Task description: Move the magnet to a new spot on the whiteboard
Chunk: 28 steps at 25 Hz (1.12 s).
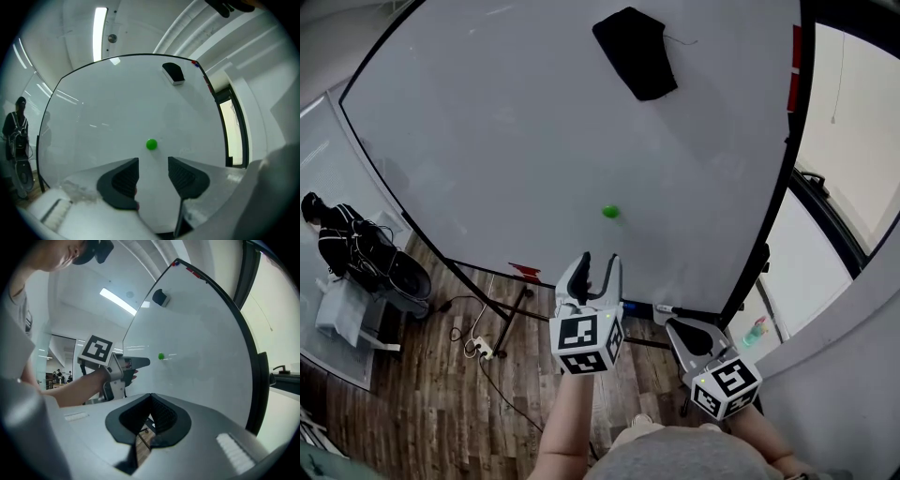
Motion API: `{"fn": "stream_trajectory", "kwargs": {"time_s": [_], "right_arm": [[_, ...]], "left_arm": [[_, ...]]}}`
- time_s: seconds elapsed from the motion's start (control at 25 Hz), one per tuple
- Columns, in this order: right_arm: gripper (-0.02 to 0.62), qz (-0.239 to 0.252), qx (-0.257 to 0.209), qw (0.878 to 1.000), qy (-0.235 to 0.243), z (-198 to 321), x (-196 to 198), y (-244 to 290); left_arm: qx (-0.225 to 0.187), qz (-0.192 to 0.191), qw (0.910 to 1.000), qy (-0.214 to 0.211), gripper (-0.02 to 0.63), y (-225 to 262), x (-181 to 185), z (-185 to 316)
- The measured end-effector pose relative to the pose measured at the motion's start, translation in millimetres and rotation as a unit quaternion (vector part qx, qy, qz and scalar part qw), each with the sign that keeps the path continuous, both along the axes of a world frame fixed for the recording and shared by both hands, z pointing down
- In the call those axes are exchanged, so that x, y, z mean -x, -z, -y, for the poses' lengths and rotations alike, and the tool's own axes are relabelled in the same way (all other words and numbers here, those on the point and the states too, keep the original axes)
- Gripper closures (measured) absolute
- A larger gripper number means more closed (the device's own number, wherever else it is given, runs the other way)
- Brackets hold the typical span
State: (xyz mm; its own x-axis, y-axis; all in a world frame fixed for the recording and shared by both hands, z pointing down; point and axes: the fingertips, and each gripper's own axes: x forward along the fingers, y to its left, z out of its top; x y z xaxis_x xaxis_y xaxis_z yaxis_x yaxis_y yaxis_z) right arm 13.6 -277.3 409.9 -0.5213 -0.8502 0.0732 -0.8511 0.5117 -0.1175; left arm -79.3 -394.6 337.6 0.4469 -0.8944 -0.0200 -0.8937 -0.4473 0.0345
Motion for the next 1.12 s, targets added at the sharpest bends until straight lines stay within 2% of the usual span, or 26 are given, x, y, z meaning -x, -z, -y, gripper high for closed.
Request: {"fn": "stream_trajectory", "kwargs": {"time_s": [0.56, 1.12], "right_arm": [[0.595, 0.008, -0.003, 0.998, 0.061, -75.6, 5.8, 1.1], [0.595, 0.002, 0.012, 0.996, 0.088, -154.6, -4.9, -13.6]], "left_arm": [[0.034, -0.013, 0.9971, 0.066, 0.595, -48.0, 23.9, -138.4], [0.09, -0.022, 0.9904, 0.102, 0.601, -106.5, 27.1, -255.1]]}}
